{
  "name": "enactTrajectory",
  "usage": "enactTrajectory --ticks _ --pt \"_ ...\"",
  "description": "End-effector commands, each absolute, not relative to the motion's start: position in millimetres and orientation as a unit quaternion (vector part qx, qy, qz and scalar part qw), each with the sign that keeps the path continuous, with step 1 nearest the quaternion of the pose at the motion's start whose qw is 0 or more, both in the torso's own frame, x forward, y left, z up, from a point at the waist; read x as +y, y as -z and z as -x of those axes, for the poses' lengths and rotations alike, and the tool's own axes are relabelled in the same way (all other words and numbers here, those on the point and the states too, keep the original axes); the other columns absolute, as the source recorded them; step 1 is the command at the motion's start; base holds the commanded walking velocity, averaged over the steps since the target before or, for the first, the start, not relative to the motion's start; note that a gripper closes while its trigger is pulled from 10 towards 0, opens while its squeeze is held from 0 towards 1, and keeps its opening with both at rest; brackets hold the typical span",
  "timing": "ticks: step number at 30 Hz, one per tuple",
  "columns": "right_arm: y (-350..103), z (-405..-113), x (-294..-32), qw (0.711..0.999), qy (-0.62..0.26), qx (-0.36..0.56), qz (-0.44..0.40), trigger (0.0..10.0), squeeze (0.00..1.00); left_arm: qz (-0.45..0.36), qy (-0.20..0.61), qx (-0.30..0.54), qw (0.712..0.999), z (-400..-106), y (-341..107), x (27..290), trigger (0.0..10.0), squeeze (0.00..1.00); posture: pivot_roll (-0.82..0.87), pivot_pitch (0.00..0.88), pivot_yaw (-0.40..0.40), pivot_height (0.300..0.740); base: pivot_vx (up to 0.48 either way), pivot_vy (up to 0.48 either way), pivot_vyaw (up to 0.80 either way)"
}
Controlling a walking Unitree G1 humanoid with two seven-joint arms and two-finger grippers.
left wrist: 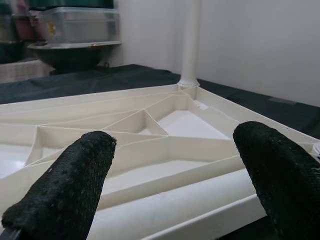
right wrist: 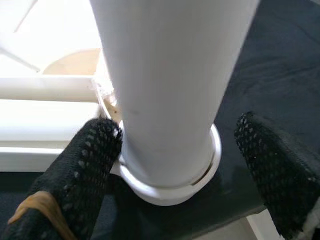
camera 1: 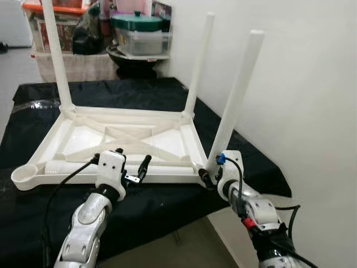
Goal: Building children table
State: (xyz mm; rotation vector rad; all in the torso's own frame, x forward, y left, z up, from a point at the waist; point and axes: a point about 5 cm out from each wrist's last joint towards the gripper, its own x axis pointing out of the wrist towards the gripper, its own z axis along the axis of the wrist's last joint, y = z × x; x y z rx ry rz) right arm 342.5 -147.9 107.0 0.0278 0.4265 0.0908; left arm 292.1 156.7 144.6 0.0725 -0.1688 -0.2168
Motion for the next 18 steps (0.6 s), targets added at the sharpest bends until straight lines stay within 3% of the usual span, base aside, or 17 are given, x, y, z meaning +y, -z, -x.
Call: enactTrajectory --ticks 1,18 --pt "-103.1 -341.7 -147.7 0.975 -0.044 0.22 -0.006 10.0 0.0 -0.041 0.111 -0.082 0.99 -291.7 -145.3 155.2 10.0 0.0 0.12 0.0 -0.142 0.74 0.0 0.0 0.0" --pt "-87.9 -331.4 -158.4 0.969 -0.033 0.246 -0.004 10.0 0.0 -0.034 0.112 -0.087 0.989 -292.7 -146.8 154.0 10.0 0.0 0.11 0.0 -0.137 0.74 0.0 0.0 0.0"
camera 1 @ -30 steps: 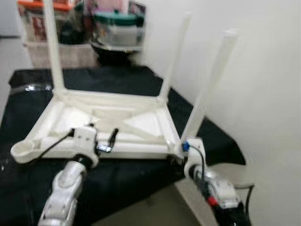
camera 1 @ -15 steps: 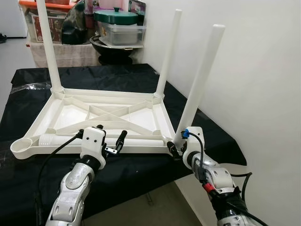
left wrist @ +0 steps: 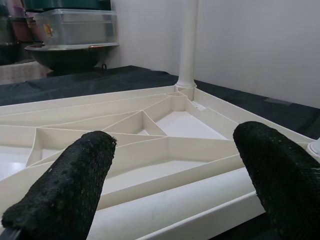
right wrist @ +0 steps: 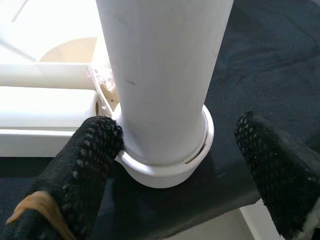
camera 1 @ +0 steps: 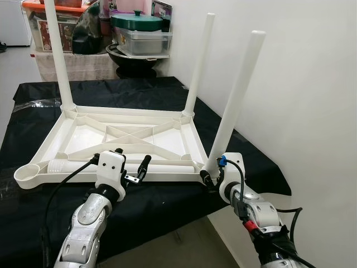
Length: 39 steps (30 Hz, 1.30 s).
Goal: Building children table
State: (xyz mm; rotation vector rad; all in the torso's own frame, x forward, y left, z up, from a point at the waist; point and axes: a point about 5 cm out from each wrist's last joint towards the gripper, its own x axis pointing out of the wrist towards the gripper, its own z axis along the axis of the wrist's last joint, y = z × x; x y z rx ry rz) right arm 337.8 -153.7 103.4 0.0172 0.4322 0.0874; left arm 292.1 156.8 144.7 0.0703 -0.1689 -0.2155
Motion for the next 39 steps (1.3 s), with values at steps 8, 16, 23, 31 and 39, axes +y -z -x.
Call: enactTrajectory --ticks 8,16,23,31,39 --pt "-96.4 -334.0 -149.9 0.971 -0.064 0.232 -0.006 10.0 0.0 -0.037 0.109 -0.088 0.989 -292.4 -147.7 155.5 10.0 0.0 0.13 0.0 -0.145 0.74 0.0 0.0 0.0" --pt "-111.5 -326.8 -149.1 0.972 -0.12 0.202 -0.019 10.0 0.0 -0.039 0.108 -0.086 0.99 -292.0 -147.0 157.1 10.0 0.0 0.11 0.0 -0.133 0.74 0.0 0.0 0.0" --pt "-105.4 -301.7 -142.4 0.949 -0.238 0.206 0.006 10.0 0.0 -0.039 0.115 -0.086 0.989 -294.3 -147.1 154.3 10.0 0.0 0.11 0.0 -0.127 0.74 0.0 0.0 0.0" --pt "-86.8 -318.3 -160.6 0.959 -0.119 0.257 0.027 10.0 0.0 -0.041 0.113 -0.087 0.989 -294.8 -147.8 155.4 10.0 0.0 0.12 0.0 -0.131 0.74 0.0 0.0 0.0" --pt "-90.4 -322.5 -150.5 0.962 -0.117 0.247 0.015 10.0 0.0 -0.043 0.114 -0.087 0.989 -294.8 -147.1 154.4 10.0 0.0 0.12 0.0 -0.131 0.74 0.0 0.0 0.0"
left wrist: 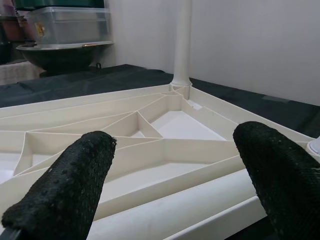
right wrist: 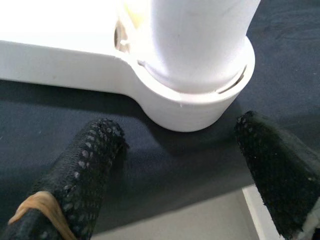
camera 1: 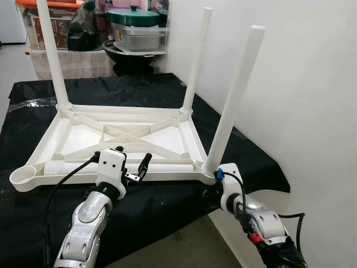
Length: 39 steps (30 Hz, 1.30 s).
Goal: Building children table
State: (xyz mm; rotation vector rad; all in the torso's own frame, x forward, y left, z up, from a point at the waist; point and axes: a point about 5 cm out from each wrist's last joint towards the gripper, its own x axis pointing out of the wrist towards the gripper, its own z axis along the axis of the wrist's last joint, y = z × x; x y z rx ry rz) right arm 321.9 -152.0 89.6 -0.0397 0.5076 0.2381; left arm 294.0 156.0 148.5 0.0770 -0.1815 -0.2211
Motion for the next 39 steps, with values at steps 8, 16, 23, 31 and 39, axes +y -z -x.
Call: enactTrajectory --ticks 8,16,23,31,39 --pt "-97.2 -331.8 -143.2 0.967 -0.107 0.23 0.002 10.0 0.0 -0.043 0.116 -0.087 0.989 -294.6 -147.2 153.5 10.0 0.0 0.13 0.0 -0.132 0.74 0.0 0.0 0.0" --pt "-93.4 -335.9 -140.9 0.968 -0.091 0.235 0.004 10.0 0.0 -0.044 0.118 -0.082 0.989 -294.7 -146.4 152.6 10.0 0.0 0.13 0.0 -0.135 0.74 0.0 0.0 0.0" --pt "-91.4 -339.6 -135.6 0.967 -0.091 0.238 0.006 10.0 0.0 -0.041 0.12 -0.085 0.988 -293.8 -146.7 151.7 10.0 0.0 0.13 0.0 -0.138 0.74 0.0 0.0 0.0" --pt "-91.4 -346.2 -139.6 0.969 -0.066 0.237 0.013 10.0 0.0 -0.037 0.122 -0.088 0.988 -292.4 -147.1 151.6 10.0 0.0 0.13 0.0 -0.139 0.74 0.272 0.0 0.0" --pt "-91.7 -351.9 -147.9 0.971 -0.03 0.235 0.016 10.0 0.0 -0.036 0.123 -0.088 0.988 -291.8 -147.0 151.4 10.0 0.0 0.13 0.0 -0.141 0.74 0.292 0.0 0.0"
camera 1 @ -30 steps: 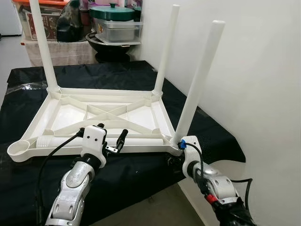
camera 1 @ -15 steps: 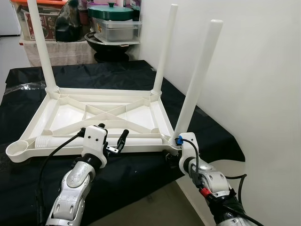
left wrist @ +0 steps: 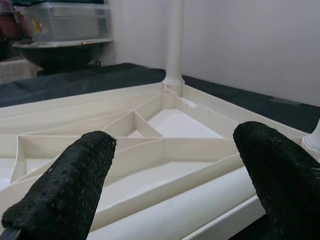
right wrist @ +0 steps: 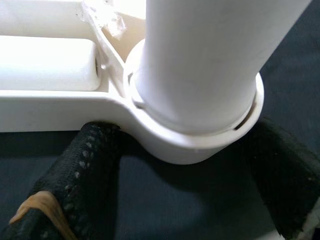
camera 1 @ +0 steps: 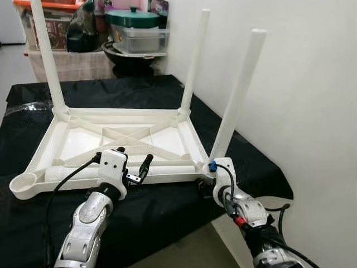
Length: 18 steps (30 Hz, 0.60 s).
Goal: Building children table
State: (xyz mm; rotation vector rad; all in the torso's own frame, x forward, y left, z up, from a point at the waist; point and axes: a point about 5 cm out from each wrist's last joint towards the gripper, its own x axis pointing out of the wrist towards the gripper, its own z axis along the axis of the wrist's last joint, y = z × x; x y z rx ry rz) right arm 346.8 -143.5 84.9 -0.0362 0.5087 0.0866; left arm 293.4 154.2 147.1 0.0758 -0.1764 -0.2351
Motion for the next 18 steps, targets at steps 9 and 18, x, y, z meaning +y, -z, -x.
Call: enactTrajectory --ticks 9,18 --pt "-90.2 -354.6 -149.2 0.971 -0.02 0.235 0.02 10.0 0.0 -0.036 0.124 -0.088 0.988 -290.8 -147.0 150.9 10.0 0.0 0.13 0.0 -0.146 0.74 0.301 0.0 0.0" --pt "-90.6 -355.5 -156.3 0.974 -0.006 0.223 0.033 10.0 0.0 -0.036 0.123 -0.073 0.989 -290.5 -138.1 147.2 10.0 0.0 0.01 0.0 -0.092 0.74 0.203 0.0 0.0"
